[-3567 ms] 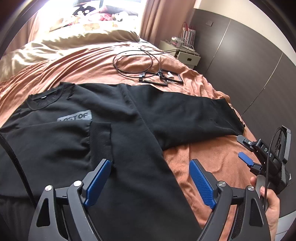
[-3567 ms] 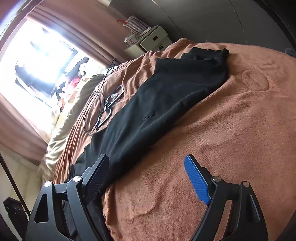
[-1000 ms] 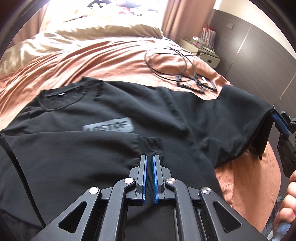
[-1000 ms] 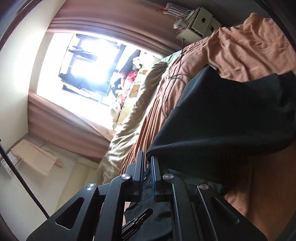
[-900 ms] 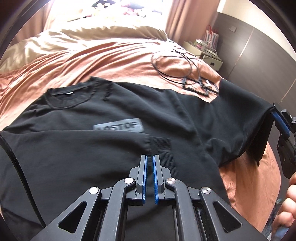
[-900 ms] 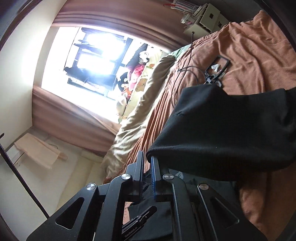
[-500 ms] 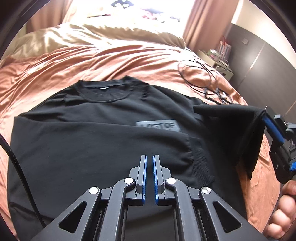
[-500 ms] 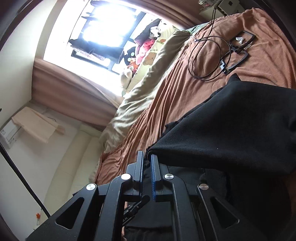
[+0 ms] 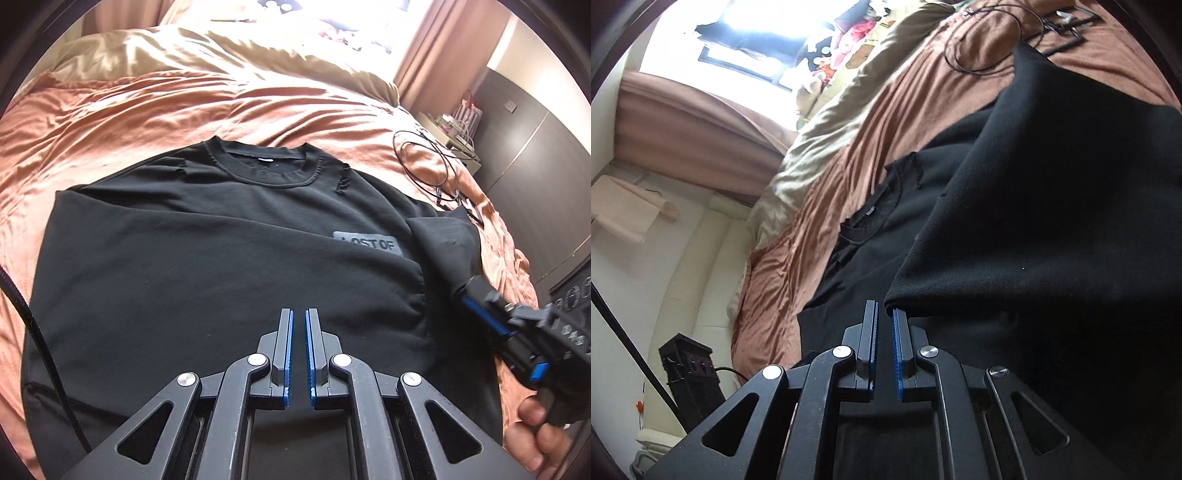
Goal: Fold small clothes
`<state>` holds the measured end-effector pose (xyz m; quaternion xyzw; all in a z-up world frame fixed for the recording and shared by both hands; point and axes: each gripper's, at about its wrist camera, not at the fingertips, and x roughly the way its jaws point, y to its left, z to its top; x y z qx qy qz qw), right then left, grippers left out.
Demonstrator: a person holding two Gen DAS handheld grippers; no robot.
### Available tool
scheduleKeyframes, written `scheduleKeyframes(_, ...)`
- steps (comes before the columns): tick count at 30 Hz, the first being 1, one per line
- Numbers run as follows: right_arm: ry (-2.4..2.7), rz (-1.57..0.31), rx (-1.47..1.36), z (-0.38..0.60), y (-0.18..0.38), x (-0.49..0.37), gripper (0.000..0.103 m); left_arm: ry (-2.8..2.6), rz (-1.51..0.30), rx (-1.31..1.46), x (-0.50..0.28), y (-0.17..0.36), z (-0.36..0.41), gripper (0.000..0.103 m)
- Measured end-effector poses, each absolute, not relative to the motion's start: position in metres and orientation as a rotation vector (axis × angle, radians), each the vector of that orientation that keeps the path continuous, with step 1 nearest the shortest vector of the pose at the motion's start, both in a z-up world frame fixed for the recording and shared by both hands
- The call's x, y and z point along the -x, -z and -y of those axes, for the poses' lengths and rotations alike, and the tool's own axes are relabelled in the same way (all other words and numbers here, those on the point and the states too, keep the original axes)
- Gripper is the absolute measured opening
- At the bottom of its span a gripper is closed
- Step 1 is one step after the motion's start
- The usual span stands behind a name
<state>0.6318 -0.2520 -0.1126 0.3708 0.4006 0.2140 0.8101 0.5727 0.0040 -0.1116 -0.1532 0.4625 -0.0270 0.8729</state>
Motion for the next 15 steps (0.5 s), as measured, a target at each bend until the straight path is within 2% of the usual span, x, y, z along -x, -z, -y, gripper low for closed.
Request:
scheduleKeyframes(1, -0.454, -0.867, -0.797, 0.253, 0.112, -0.631, 0.046, 0.052, -0.965, 0.325, -0.571, 0.110, -0.006, 0.006)
scheduleKeyframes(2, -0.442, -0.858, -0.798, 0.255, 0.107, -0.627, 0.081, 0.049, -0.963, 0.327, -0.570, 0.109, -0.007, 0.006)
scheduleKeyframes(3, -0.428, -0.840, -0.795, 0.258, 0.103, -0.624, 0.087, 0.045, -0.963, 0.330, -0.569, 0.107, -0.007, 0.006)
scheduleKeyframes(15, -0.284, -0.739, -0.818, 0.362, 0.070, -0.596, 0.087, 0.141, -0.942, 0.250, -0.563, 0.069, 0.058, 0.006)
